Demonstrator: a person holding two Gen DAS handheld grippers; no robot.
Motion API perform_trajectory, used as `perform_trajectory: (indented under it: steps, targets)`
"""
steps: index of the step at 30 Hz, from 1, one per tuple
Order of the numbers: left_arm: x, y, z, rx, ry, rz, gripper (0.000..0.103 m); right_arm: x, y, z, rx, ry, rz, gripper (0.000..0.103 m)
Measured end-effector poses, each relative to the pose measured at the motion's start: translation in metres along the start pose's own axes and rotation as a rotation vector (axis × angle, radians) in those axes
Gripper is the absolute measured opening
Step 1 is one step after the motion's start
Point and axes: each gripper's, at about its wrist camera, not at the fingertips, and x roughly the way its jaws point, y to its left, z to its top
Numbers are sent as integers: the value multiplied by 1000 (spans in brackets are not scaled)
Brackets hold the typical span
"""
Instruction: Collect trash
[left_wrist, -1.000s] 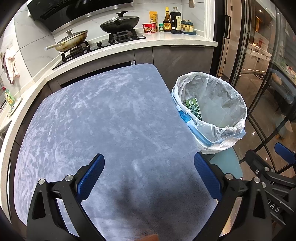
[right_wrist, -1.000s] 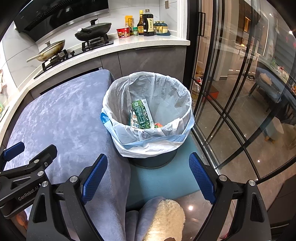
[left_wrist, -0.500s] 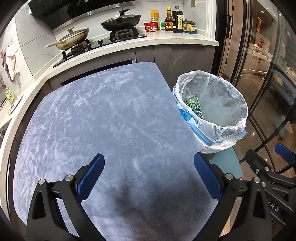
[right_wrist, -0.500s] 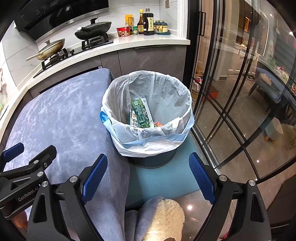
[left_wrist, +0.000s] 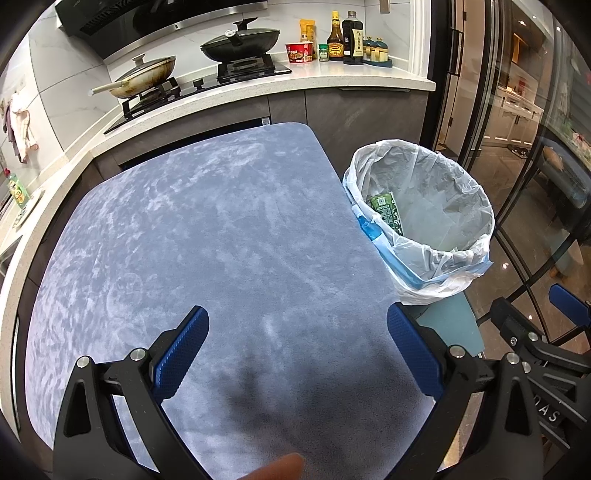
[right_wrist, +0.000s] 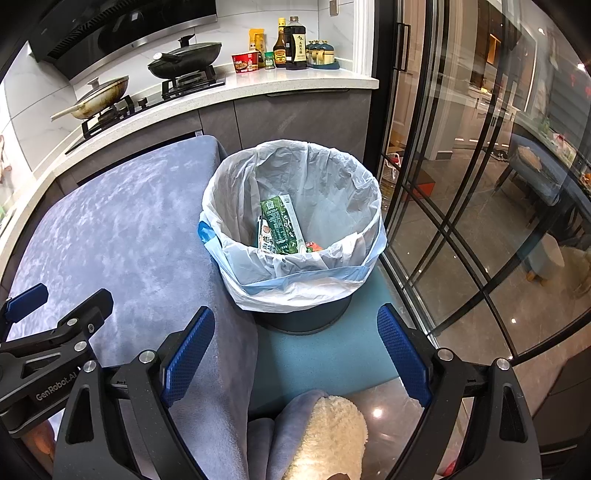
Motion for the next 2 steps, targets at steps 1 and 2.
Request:
perform_trajectory:
  steps: [1,2]
  targets:
    - [0,0,0,1,2,-3,93,1,0,0,-1,0,0,86]
    - [1,0,0,1,6,-6,93,1,0,0,-1,2,-1,86]
